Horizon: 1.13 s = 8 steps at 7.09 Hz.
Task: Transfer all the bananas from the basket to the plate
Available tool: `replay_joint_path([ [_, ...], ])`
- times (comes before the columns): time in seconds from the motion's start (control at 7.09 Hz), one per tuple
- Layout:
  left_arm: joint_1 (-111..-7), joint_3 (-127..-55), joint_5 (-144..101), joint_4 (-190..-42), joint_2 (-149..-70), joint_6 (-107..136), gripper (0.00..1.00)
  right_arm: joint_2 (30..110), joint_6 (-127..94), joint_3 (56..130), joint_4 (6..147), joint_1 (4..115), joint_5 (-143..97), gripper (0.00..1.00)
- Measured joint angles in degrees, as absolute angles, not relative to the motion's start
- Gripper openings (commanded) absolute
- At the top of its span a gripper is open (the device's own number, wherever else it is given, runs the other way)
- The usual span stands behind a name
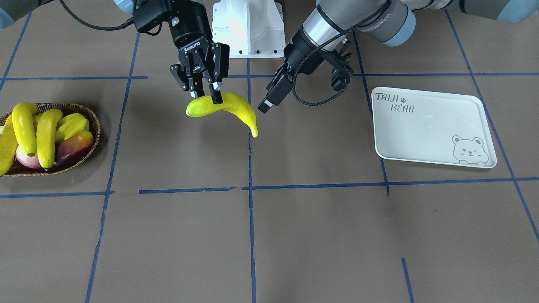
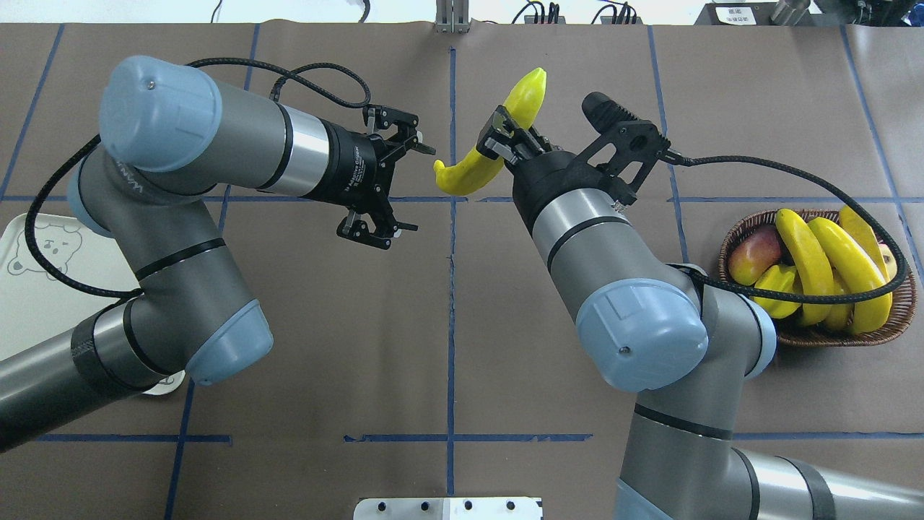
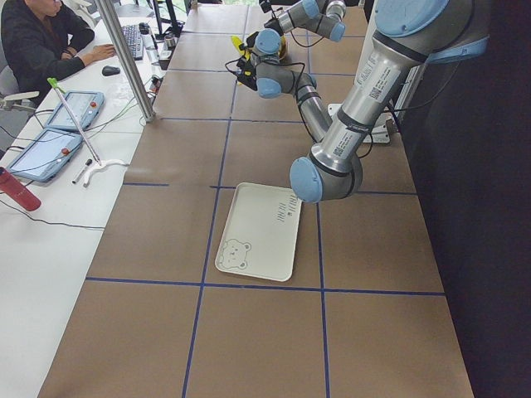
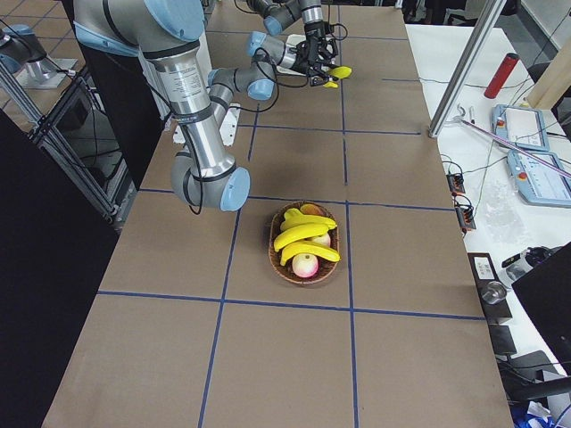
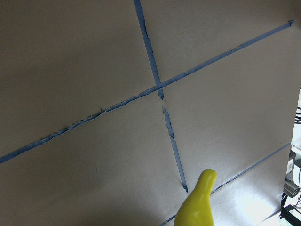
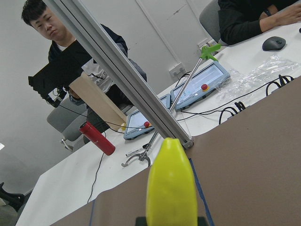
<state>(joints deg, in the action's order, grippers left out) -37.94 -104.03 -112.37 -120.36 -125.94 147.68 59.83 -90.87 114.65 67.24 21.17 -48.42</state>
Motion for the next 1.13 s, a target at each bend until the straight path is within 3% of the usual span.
replay_joint_path([
  [0.42, -35.72, -103.55, -109.62, -120.22, -126.80, 147.97, 1.00, 57.90, -90.80, 114.09, 67.31, 18.36, -45.00, 0.00],
  [0.56, -34.73, -103.53, -108.46, -120.14, -127.05, 148.00, 0.92, 57.49, -90.79, 113.90, 67.33, 17.96, -44.44, 0.00],
  [0.71, -34.27, -103.53, -108.02, -120.07, -127.20, 148.01, 0.45, 57.32, -90.79, 113.80, 67.33, 17.82, -44.22, 0.00],
  [0.85, -34.12, -103.60, -107.90, -120.01, -127.25, 148.01, 0.07, 57.25, -90.79, 113.76, 67.32, 17.79, -44.15, 0.00],
  [0.99, -34.12, -103.72, -107.88, -119.99, -127.19, 147.84, 0.00, 57.23, -90.79, 113.74, 67.32, 17.76, -44.14, 0.03],
  [1.13, -34.10, -103.75, -107.94, -119.94, -127.11, 147.59, 0.00, 57.23, -90.74, 113.74, 67.31, 17.77, -44.09, 0.30],
])
